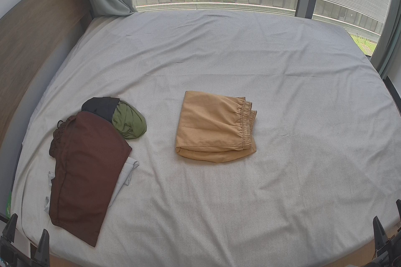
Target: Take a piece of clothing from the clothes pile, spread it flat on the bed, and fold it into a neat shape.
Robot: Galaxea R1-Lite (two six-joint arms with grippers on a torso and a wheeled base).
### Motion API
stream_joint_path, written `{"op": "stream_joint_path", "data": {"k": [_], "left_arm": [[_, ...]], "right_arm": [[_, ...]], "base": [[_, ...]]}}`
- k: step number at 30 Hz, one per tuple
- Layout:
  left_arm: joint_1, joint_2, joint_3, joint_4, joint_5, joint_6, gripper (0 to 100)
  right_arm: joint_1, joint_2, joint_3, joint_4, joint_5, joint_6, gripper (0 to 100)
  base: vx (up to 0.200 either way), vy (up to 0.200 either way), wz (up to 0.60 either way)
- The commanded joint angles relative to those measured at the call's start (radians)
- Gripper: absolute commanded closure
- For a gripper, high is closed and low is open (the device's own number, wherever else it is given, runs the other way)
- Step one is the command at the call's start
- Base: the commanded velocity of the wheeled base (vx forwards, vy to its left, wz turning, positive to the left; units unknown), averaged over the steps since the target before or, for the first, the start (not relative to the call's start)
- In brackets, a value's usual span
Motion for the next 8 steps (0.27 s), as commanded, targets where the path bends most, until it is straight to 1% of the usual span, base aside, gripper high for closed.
{"op": "stream_joint_path", "data": {"k": [1,8], "left_arm": [[0.000,-0.013,0.018,0.001,0.000,0.000,0],[0.002,-0.013,0.018,0.001,0.000,0.000,0]], "right_arm": [[0.001,-0.011,0.016,0.000,0.001,0.000,0],[-0.001,-0.011,0.018,0.000,-0.001,-0.002,0]], "base": [[0.000,0.000,0.00],[0.000,0.000,0.00]]}}
